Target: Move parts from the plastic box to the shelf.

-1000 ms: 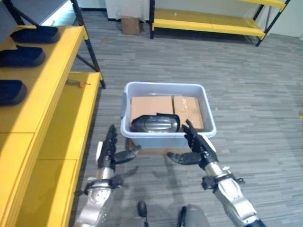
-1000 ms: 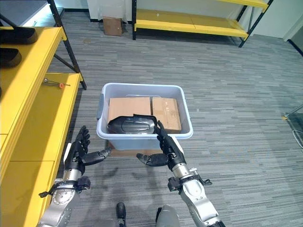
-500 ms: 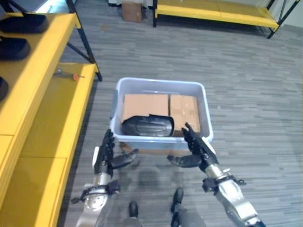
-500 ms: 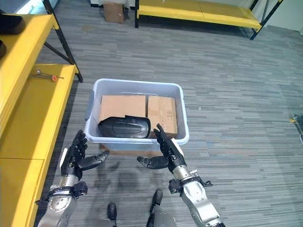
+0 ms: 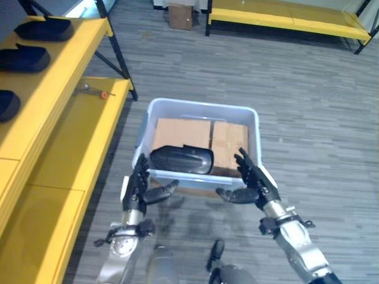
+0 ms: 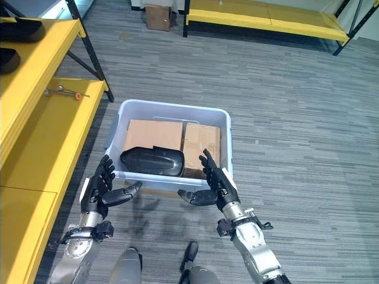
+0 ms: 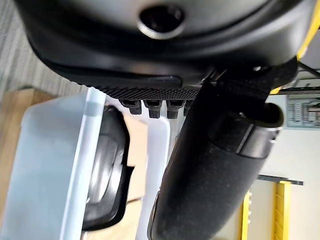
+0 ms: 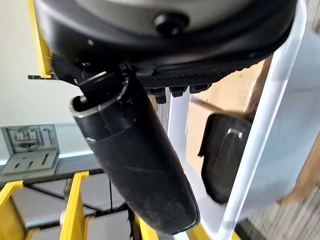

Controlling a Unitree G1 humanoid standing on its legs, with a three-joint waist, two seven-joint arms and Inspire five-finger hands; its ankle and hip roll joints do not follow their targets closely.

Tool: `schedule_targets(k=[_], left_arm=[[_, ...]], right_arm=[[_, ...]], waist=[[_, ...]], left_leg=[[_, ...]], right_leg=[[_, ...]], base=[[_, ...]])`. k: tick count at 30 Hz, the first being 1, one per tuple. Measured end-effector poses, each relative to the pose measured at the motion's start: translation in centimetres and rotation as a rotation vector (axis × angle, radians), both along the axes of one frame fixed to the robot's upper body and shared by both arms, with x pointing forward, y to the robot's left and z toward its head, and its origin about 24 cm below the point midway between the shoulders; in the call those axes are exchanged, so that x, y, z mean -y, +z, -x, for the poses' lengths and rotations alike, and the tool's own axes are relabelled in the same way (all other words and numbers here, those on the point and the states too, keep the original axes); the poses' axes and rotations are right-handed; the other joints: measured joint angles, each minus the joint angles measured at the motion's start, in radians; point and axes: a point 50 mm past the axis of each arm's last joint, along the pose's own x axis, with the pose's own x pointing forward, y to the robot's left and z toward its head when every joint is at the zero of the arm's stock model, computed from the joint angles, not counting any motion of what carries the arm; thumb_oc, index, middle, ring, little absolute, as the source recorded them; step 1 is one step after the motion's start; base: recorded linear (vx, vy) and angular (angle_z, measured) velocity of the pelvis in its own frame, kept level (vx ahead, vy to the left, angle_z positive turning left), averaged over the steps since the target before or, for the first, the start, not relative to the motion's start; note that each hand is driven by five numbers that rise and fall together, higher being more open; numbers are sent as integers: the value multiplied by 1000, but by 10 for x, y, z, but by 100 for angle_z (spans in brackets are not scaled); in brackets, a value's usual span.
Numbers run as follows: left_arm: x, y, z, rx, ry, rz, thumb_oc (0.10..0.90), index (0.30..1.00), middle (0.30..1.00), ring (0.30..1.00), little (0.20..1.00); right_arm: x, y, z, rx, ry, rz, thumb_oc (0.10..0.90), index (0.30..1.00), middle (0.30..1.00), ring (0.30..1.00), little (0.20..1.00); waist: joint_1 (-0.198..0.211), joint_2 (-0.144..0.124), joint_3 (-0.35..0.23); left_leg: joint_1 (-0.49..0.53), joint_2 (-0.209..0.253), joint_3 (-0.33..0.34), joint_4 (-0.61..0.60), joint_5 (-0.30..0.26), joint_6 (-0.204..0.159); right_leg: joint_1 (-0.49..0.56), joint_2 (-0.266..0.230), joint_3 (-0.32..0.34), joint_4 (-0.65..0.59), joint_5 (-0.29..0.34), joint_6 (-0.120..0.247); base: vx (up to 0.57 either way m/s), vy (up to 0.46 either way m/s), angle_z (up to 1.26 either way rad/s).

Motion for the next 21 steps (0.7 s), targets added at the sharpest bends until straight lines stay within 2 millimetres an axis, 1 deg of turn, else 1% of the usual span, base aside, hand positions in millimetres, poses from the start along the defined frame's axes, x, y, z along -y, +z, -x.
schedule_targets(k=[1, 2, 3, 4, 5, 6, 7, 9, 10, 12, 13, 16, 17, 18, 21], left_arm=[[3, -3, -2, -10, -10, 0, 900, 1000, 1000, 1000, 1000], [2, -6, -1, -25, -10, -1, 900, 1000, 1000, 1000, 1000], [2, -7, 1, -34, -6, -2, 900, 1000, 1000, 1000, 1000], [1, -9, 2, -41, -6, -1, 900, 1000, 1000, 1000, 1000], [4, -10, 4, -44, -19, 7, 900, 1000, 1000, 1000, 1000], [5, -8, 3, -35, -32, 7, 900, 1000, 1000, 1000, 1000], [3, -5, 1, -23, -40, -5, 900, 1000, 1000, 1000, 1000], [1, 4, -5, 10, -48, -23, 900, 1000, 1000, 1000, 1000], [-2, 5, -5, 13, -50, -39, 900, 1000, 1000, 1000, 1000], [-9, 8, -5, 12, -51, -77, 900, 1000, 1000, 1000, 1000], [-16, 13, -6, 28, -30, -93, 900, 1000, 1000, 1000, 1000], [-23, 18, -6, 46, -2, -104, 900, 1000, 1000, 1000, 1000], [-26, 22, -6, 59, -5, -118, 900, 1000, 1000, 1000, 1000], [-25, 25, -7, 69, -7, -121, 900, 1000, 1000, 1000, 1000], [-23, 23, -5, 64, -16, -116, 900, 1000, 1000, 1000, 1000]], right_arm=[[4, -1, 1, -4, -23, -3, 900, 1000, 1000, 1000, 1000], [5, -2, 1, -7, -34, 0, 900, 1000, 1000, 1000, 1000], [7, -2, 1, -7, -37, 4, 900, 1000, 1000, 1000, 1000], [10, -4, 3, -13, -44, 14, 900, 1000, 1000, 1000, 1000], [20, -7, 10, -31, -72, 29, 900, 1000, 1000, 1000, 1000], [27, -9, 14, -40, -94, 37, 900, 1000, 1000, 1000, 1000], [30, -15, 20, -64, -108, 34, 900, 1000, 1000, 1000, 1000], [29, -24, 29, -105, -107, 24, 900, 1000, 1000, 1000, 1000], [26, -26, 31, -113, -100, 15, 900, 1000, 1000, 1000, 1000], [18, -25, 29, -103, -61, 19, 900, 1000, 1000, 1000, 1000], [11, -16, 24, -62, -23, 37, 900, 1000, 1000, 1000, 1000], [9, -7, 18, -18, -12, 35, 900, 1000, 1000, 1000, 1000], [9, 1, 11, 19, -14, 47, 900, 1000, 1000, 1000, 1000], [10, 8, 5, 53, -19, 64, 900, 1000, 1000, 1000, 1000], [12, 19, -3, 98, -32, 88, 900, 1000, 1000, 1000, 1000]], waist=[[2, 7, 6], [1, 17, 11], [-1, 25, 15], [-1, 40, 18], [-15, 86, 16], [-28, 107, 17], [-30, 88, 16], [-25, 55, 14], [-20, 47, 15], [-1, 40, 16], [7, 32, 20], [17, 14, 22], [28, -8, 27], [27, -22, 31], [27, -43, 39]], left_leg=[[18, 31, -10, -80, 19, -26], [62, 45, -33, -165, 40, -31], [90, 40, -60, -193, 51, -32], [118, 26, -69, -199, 66, -23], [151, -1, -39, -197, 68, -1], [155, -13, -34, -188, 122, -24], [145, -54, -26, -175, 114, -24], [142, -127, -19, -162, 101, 2], [141, -150, -16, -149, 91, 17], [143, -188, 6, -131, 67, 43], [140, -215, 16, -125, 59, 55], [140, -225, 18, -123, 53, 61], [136, -225, 20, -122, 51, 60], [126, -224, 16, -117, 50, 59], [109, -216, 9, -111, 50, 54]], right_leg=[[-1, 10, 19, 6, -1, 12], [-1, 17, 43, 7, 1, 18], [-1, 18, 61, 3, 6, 27], [2, 16, 87, 1, 15, 41], [24, 17, 94, -18, 30, 77], [26, 5, 91, -11, 32, 91], [21, -39, 88, -3, 31, 114], [22, -106, 90, 8, 36, 143], [22, -130, 90, 17, 35, 147], [13, -173, 101, 35, 36, 150], [9, -202, 103, 37, 43, 161], [10, -212, 102, 36, 49, 170], [9, -212, 101, 32, 44, 182], [7, -211, 98, 27, 41, 187], [5, -200, 90, 14, 40, 188]], base=[[161, 253, -37], [181, 268, -67], [171, 247, -86], [198, 355, -81], [124, 260, -50], [107, 268, -7], [58, 175, 24], [65, 247, 26], [37, 217, 12], [22, 163, -6], [17, 122, -6], [10, 87, 1], [1, 47, 1], [1, 42, 2], [-13, 6, 5]])
